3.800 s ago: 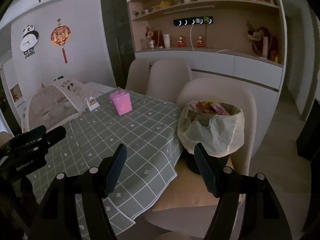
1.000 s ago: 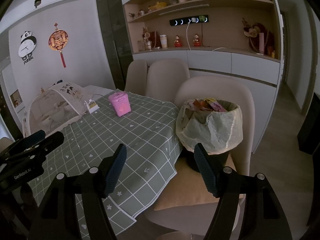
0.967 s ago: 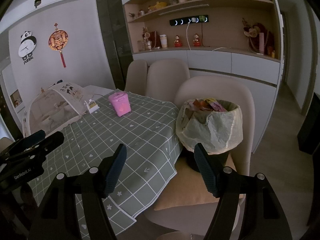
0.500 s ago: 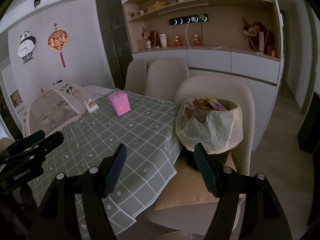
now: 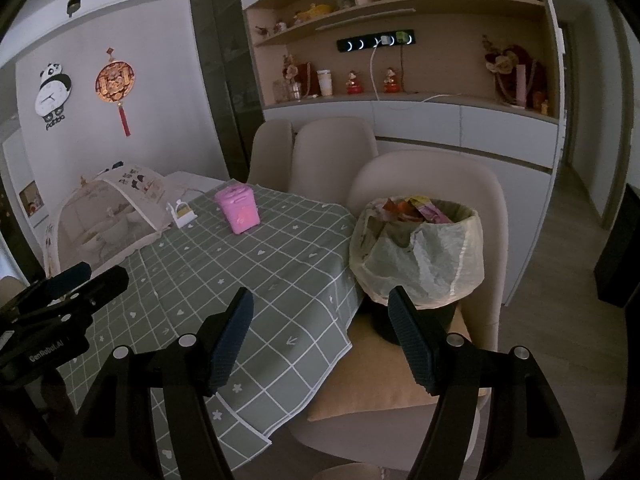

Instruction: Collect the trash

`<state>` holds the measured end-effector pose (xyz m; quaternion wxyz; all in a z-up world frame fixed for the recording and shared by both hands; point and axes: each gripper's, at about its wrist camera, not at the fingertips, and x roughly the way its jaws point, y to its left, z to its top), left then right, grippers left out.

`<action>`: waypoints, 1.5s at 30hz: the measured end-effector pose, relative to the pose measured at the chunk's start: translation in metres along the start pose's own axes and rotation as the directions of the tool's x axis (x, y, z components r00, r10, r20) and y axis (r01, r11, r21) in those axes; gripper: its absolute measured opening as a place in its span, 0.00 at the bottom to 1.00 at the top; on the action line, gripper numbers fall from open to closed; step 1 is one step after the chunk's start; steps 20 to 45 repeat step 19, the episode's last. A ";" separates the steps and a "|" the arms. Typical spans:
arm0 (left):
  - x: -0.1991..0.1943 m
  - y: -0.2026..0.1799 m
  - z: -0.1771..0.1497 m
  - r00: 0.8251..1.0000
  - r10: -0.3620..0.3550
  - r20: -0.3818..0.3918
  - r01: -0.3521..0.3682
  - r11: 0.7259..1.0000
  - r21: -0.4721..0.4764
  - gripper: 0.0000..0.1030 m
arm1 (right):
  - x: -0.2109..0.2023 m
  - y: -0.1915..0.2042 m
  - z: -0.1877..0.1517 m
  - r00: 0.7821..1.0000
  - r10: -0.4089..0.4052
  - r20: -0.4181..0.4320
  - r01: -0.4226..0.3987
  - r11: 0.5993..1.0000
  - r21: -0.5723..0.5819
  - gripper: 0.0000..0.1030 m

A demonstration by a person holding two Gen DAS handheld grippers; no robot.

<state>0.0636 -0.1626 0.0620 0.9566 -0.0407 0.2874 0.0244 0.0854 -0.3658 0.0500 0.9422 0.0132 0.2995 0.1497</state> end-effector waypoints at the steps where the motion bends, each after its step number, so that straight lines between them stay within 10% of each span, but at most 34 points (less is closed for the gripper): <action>1: 0.001 0.002 0.000 1.000 0.000 -0.001 0.000 1.000 0.001 0.79 | 0.000 0.001 -0.002 1.000 -0.001 0.000 0.001 1.000 0.001 0.64; 10: 0.004 0.008 -0.002 1.000 -0.004 -0.012 0.004 1.000 0.005 0.79 | 0.000 -0.001 0.000 1.000 -0.001 -0.001 0.001 1.000 0.002 0.64; 19: 0.042 0.058 -0.020 0.979 0.023 -0.202 -0.057 0.985 -0.164 0.78 | -0.003 0.015 0.001 0.999 -0.033 -0.035 0.033 0.999 -0.004 0.64; 45: 0.042 0.058 -0.020 0.979 0.023 -0.202 -0.057 0.985 -0.164 0.78 | -0.003 0.015 0.001 0.999 -0.033 -0.035 0.033 0.999 -0.004 0.64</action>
